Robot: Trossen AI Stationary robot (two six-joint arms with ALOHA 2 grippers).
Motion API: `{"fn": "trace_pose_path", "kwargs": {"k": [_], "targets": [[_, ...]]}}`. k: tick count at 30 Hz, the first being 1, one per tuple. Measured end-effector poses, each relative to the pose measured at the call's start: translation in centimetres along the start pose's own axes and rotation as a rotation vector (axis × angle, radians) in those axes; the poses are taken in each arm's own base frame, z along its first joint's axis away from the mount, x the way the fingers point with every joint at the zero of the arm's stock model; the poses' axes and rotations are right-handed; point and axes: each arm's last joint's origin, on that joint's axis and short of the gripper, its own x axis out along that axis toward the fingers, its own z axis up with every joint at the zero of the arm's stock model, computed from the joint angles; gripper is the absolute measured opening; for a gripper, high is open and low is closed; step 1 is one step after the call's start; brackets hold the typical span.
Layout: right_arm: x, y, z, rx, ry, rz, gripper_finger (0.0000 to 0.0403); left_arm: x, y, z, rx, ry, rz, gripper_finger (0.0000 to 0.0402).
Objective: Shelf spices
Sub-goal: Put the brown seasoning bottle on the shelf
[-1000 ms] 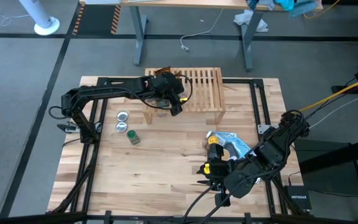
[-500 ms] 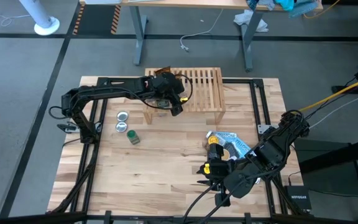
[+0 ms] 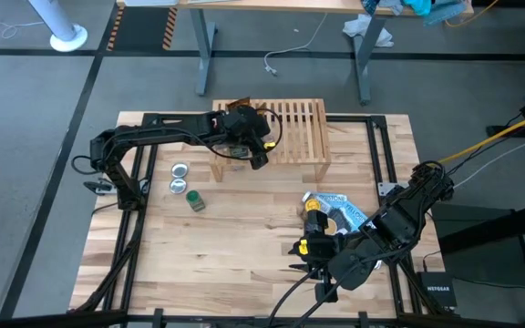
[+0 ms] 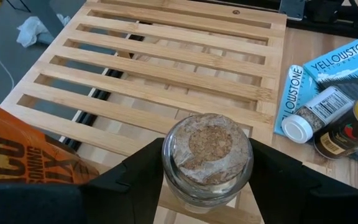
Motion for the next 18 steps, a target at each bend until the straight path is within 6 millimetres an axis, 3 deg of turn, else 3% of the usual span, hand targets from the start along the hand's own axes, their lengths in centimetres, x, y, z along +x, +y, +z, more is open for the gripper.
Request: {"fn": "trace_pose_path", "kwargs": {"k": [8, 18], "targets": [[0.0, 0.0, 0.0, 0.0, 0.0, 0.0, 0.0134, -0.01, -0.01, -0.06, 0.022, 0.006, 0.0, 0.0204], [0.02, 0.01, 0.0, 0.0, 0.0, 0.0, 0.0134, -0.03, -0.03, -0.05, 0.024, 0.006, 0.003, 0.0233]]}}
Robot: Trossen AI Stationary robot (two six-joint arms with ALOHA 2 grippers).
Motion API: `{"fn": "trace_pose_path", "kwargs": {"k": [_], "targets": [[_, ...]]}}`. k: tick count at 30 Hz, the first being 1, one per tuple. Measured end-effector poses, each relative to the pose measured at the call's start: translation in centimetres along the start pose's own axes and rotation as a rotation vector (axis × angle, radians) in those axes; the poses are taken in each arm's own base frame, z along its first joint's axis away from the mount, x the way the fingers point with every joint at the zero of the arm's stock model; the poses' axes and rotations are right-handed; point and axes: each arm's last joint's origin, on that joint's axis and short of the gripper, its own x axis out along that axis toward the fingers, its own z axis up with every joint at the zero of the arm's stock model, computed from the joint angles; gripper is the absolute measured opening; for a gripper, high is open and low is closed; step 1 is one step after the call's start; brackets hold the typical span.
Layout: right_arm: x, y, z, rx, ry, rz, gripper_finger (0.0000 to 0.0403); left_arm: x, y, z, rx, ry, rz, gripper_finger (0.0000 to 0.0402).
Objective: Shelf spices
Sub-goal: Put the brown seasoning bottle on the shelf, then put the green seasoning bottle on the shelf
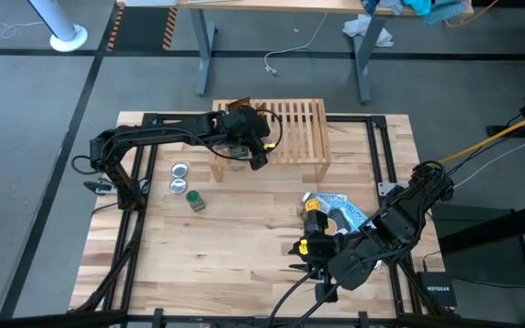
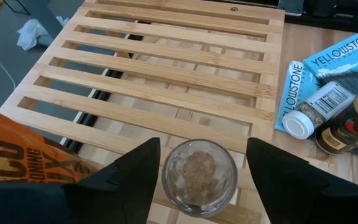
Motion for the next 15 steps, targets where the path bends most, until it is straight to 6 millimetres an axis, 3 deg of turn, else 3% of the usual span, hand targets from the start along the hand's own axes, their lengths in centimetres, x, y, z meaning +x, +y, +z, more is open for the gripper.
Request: {"fn": "trace_pose_path", "kwargs": {"k": [15], "targets": [[-0.01, -0.01, 0.0, 0.0, 0.0, 0.0, 0.0134, -0.29, -0.33, 0.11, 0.043, -0.01, 0.007, 0.0237]]}}
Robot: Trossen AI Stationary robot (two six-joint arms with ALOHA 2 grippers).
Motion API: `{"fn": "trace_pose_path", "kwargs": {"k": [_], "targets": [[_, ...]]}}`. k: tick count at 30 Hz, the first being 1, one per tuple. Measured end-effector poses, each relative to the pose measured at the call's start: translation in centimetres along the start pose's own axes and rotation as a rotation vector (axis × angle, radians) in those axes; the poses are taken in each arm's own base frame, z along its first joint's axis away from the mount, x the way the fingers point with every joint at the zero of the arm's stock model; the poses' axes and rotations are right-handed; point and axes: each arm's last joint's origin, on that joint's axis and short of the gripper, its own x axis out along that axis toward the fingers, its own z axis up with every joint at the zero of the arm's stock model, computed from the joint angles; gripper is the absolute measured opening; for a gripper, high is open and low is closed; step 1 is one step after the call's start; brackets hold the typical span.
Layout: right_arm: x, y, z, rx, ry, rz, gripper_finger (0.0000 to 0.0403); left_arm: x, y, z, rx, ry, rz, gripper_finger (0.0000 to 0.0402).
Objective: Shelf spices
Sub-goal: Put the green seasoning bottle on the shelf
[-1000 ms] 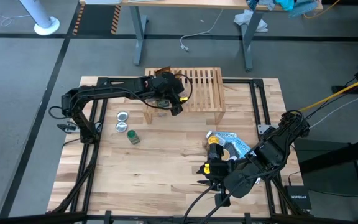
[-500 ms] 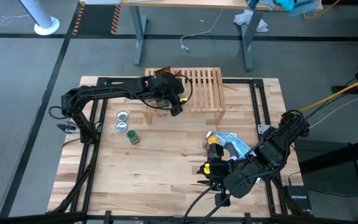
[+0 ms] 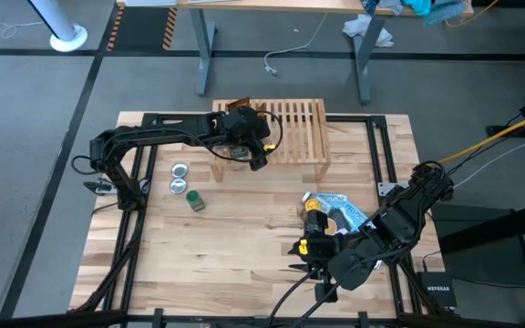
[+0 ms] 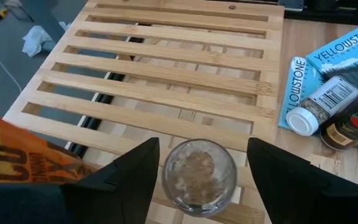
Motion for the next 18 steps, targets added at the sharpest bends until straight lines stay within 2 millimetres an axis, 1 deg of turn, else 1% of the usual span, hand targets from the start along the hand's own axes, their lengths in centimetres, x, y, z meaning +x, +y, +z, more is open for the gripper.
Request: {"fn": "trace_pose_path", "kwargs": {"k": [3, 8, 12, 18], "targets": [[0.0, 0.0, 0.0, 0.0, 0.0, 0.0, 0.0134, -0.5, -0.4, 0.4, 0.039, -0.032, 0.001, 0.0237], [0.0, 0.0, 0.0, 0.0, 0.0, 0.0, 0.0134, -2.3, -1.1, 1.2, 0.089, -0.102, 0.03, 0.0237], [0.0, 0.0, 0.0, 0.0, 0.0, 0.0, 0.0134, -3.2, -1.9, 1.3, 0.14, -0.108, 0.069, 0.0237], [0.0, 0.0, 0.0, -0.001, 0.001, 0.0, 0.0134, -5.6, -2.9, 1.9, 0.181, -0.16, 0.099, 0.0237]]}}
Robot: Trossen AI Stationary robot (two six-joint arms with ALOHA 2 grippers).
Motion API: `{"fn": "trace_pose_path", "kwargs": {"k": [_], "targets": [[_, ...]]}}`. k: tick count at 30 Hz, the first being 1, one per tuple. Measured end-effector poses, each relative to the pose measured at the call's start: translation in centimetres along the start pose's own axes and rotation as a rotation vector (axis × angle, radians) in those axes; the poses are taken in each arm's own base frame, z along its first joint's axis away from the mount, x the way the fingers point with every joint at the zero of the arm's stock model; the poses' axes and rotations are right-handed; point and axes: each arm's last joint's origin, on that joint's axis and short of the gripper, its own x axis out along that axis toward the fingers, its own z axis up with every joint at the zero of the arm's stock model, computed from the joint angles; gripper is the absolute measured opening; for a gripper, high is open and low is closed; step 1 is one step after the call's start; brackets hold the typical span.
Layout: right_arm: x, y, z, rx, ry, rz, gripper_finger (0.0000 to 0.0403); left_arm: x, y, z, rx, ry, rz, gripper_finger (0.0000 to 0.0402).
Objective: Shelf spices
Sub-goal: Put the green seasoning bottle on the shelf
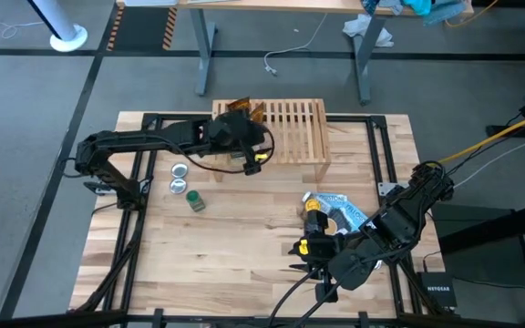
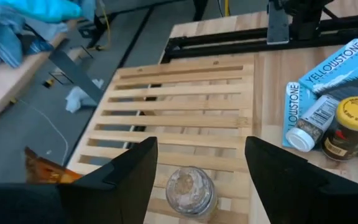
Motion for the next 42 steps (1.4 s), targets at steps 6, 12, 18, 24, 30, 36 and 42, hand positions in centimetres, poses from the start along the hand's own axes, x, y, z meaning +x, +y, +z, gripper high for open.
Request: {"fn": "trace_pose_path", "kwargs": {"k": [6, 12, 18, 24, 30, 36, 42], "targets": [[0.0, 0.0, 0.0, 0.001, -0.001, 0.001, 0.0134, -3.4, -0.7, 0.8, 0.035, -0.037, 0.032, 0.0237], [0.0, 0.0, 0.0, 0.0, -0.001, 0.001, 0.0134, -7.6, -2.0, 1.0, 0.041, -0.04, 0.039, 0.0237], [0.0, 0.0, 0.0, 0.001, 0.0, 0.004, 0.0134, -11.1, -3.4, -0.2, -0.017, 0.034, -0.029, 0.0237], [0.0, 0.0, 0.0, 0.001, 0.003, 0.007, 0.0134, -13.6, -4.5, -2.4, -0.109, 0.208, -0.049, 0.0237], [0.0, 0.0, 0.0, 0.0, 0.003, 0.007, 0.0134, -15.5, -5.5, -4.6, -0.122, 0.407, -0.042, 0.0237], [0.0, 0.0, 0.0, 0.001, 0.003, 0.007, 0.0134, -17.2, -6.3, -6.1, -0.194, 0.536, -0.017, 0.0237], [0.0, 0.0, 0.0, 0.001, 0.003, 0.007, 0.0134, -20.2, -6.8, -6.8, -0.155, 0.512, -0.098, 0.0237]]}}
